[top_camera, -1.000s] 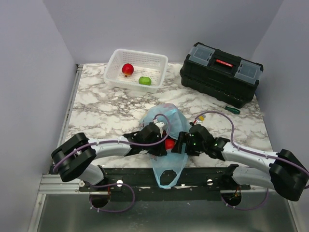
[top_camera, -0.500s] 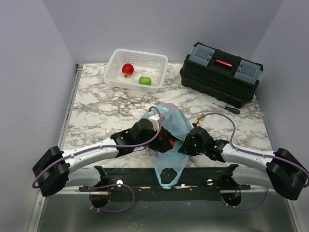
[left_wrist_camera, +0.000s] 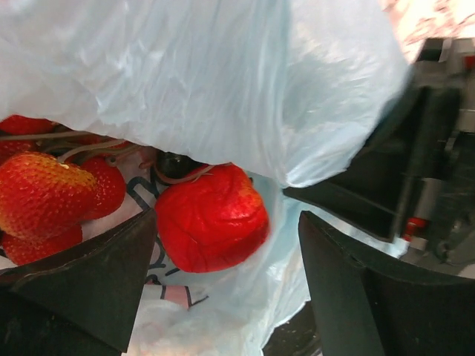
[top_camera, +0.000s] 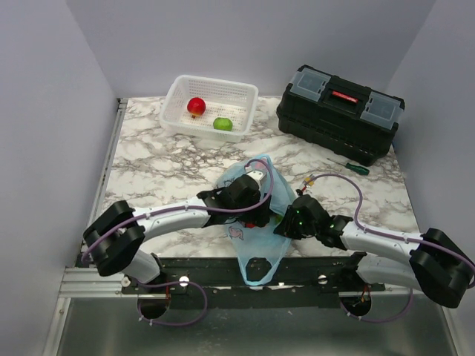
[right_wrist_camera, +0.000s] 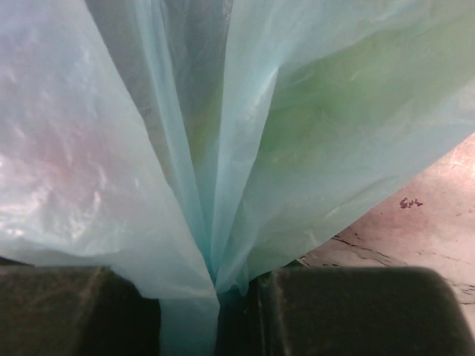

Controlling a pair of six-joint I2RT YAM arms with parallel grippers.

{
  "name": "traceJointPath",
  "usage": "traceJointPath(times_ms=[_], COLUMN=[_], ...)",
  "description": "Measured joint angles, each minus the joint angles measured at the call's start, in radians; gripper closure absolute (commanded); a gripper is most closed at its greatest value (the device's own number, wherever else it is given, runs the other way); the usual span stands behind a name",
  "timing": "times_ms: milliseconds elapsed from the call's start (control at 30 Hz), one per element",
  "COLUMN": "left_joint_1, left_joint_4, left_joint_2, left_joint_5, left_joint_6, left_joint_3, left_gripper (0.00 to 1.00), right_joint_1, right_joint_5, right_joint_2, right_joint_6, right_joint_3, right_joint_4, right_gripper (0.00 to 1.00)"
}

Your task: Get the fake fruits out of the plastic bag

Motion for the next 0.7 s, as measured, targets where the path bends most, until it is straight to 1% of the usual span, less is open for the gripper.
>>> traceJointPath(times_ms=[100,267,400,433,567,700], left_joint_1=[-0.006,-0.011,-0.011,-0.011,-0.011,-0.011], left_joint_4=[-0.001,0.004,0.008,0.009,0.01,0.004], left_joint_2=[0.06,0.106,0.137,0.141,0.144,0.119], left_joint_5=[-0.011,-0.029,-0.034,-0.033,-0.033,-0.032], left_joint_6=[0.002,0.001,0.001,0.005,0.005,0.023], left_joint_3=[0.006,0.012,0.044,0.049,0.051,0.049], left_gripper=[0.29,0.4,0.54,0.56,0.6,0.6], right_joint_1=[0.0,0.0,0.0,0.0,0.0,0.0], right_joint_5=[0.0,0.0,0.003,0.005,0.006,0.006], right_joint_2=[0.0,-0.003,-0.02,-0.024,-0.028,-0.026], right_joint_6=[0.001,0.001,0.001,0.001,0.001,0.001], right_joint_3=[0.0,0.0,-0.005,-0.005,-0.005,-0.005], right_joint_4=[0.0,-0.003,-0.019,-0.024,-0.034,-0.034], right_gripper=[0.8,0.8,0.8,0.8,0.8,0.81])
